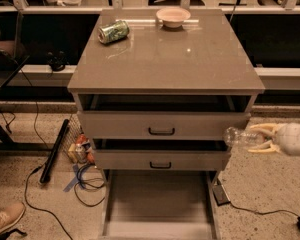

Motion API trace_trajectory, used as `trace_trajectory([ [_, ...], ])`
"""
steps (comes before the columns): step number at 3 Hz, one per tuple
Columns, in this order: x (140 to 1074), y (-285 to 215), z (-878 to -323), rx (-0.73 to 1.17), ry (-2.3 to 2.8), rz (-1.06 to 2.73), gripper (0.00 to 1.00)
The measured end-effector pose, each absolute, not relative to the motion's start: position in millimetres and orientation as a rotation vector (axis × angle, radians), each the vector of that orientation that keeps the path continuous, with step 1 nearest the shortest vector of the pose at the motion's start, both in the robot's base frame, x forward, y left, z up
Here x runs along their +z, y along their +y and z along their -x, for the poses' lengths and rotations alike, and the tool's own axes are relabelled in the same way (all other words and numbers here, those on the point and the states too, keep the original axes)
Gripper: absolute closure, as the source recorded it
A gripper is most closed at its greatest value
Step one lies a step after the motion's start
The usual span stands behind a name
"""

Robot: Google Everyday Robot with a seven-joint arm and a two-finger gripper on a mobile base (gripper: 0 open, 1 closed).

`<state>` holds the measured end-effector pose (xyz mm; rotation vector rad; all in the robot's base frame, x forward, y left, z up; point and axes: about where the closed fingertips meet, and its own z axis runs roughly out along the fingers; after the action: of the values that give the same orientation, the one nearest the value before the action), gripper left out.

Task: Pick water bottle from bottom drawer and place on counter

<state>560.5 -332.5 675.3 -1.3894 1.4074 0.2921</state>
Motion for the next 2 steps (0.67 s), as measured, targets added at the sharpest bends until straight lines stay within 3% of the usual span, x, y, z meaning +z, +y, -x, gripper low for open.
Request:
trace_trajectory([
  [2,730.7,-347.3,-560.8,0.226,1.353,1.444,1.0],
])
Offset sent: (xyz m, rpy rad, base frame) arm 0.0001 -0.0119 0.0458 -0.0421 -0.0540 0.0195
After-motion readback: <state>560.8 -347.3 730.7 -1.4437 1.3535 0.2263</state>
